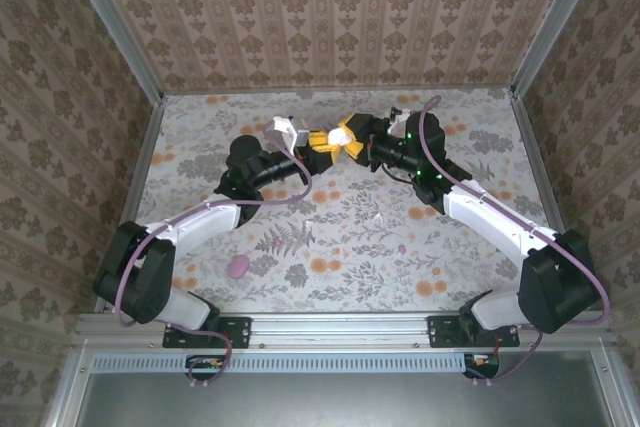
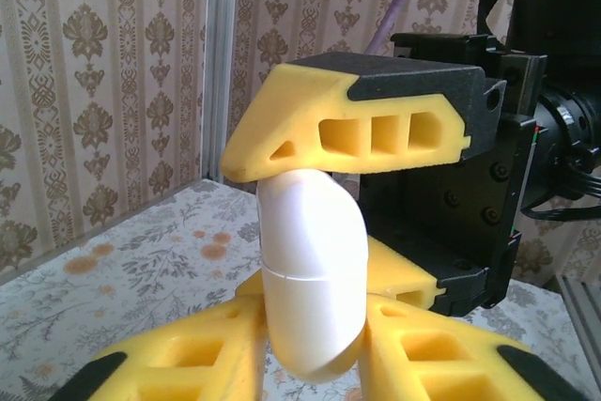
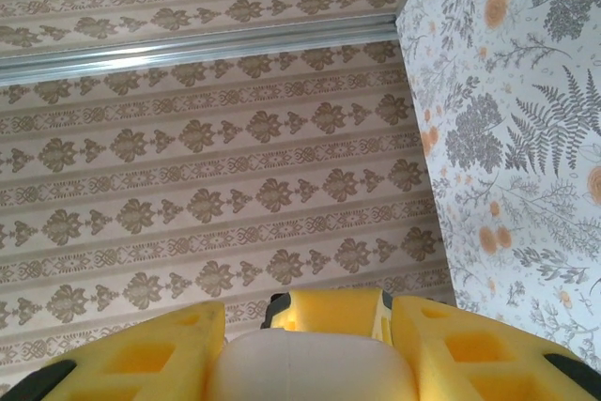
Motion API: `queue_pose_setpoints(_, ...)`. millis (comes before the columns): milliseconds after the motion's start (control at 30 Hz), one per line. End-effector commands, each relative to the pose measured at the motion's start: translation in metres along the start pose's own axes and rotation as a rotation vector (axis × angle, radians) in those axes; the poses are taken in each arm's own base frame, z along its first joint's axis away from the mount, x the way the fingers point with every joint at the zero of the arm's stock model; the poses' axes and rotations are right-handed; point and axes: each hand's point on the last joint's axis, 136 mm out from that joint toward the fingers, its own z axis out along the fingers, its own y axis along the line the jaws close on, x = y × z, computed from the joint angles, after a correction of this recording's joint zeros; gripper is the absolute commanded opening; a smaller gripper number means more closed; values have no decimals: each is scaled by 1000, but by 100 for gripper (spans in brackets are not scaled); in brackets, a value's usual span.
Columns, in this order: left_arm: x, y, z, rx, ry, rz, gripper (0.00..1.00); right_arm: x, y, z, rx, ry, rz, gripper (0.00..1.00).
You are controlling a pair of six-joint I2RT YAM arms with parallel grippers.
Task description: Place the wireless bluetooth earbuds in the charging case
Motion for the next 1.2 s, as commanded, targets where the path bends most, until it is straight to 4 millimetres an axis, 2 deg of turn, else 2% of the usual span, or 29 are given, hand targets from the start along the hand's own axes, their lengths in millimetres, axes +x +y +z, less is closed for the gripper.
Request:
queue_pose_setpoints(0, -12, 1, 4, 1, -14, 6, 37, 4, 10, -6, -20, -8, -23, 42)
queue_pose_setpoints(233, -14, 3, 5, -3, -16, -2, 41, 3, 7, -5, -8, -18, -26, 42)
queue_pose_setpoints(600, -12, 5, 6, -17, -4, -3, 41, 6, 7, -3, -2, -9, -38, 42)
queue_pose_setpoints(833, -9, 5, 7, -15, 7, -8, 32, 7, 8, -1, 1, 1, -51, 43)
queue_pose_setpoints(967, -9, 4, 6, -19, 10, -1, 25, 10, 11, -2, -1, 16, -74, 48)
queue_pose_setpoints(1000, -8, 4, 5, -19, 10, 0, 25, 10, 11, -3, 4, 16, -91, 55)
queue_pose_setpoints(1167, -10, -3, 2, 24, -10, 29, 26, 0, 4, -21, 88, -34, -239, 69)
